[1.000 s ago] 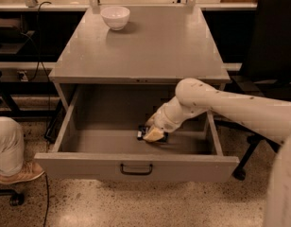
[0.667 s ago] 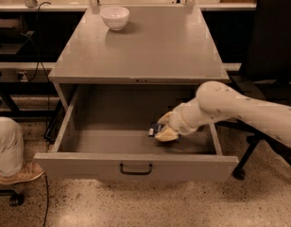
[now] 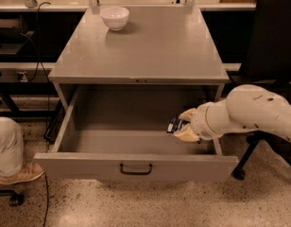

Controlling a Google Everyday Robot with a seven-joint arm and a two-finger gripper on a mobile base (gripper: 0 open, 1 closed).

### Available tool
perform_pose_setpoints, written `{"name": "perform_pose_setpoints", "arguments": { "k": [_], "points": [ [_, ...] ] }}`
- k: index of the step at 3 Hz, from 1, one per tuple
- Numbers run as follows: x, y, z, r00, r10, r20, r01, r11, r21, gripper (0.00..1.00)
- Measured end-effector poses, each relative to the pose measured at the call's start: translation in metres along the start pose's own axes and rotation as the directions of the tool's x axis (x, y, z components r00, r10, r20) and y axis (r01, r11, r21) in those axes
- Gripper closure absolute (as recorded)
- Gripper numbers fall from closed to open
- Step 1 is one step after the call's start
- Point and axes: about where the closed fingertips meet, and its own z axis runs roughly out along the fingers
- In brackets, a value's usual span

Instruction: Pick rxbar blueberry from top drawer and place on counter

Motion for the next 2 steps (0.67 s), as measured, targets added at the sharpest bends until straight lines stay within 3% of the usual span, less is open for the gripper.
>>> {"name": "perform_pose_setpoints", "arguments": {
  "k": [2],
  "points": [
    [-0.003,-0.008,-0.013,1.000,-0.005,0.019,0.005,0.9999,0.011,1.00]
  ]
}}
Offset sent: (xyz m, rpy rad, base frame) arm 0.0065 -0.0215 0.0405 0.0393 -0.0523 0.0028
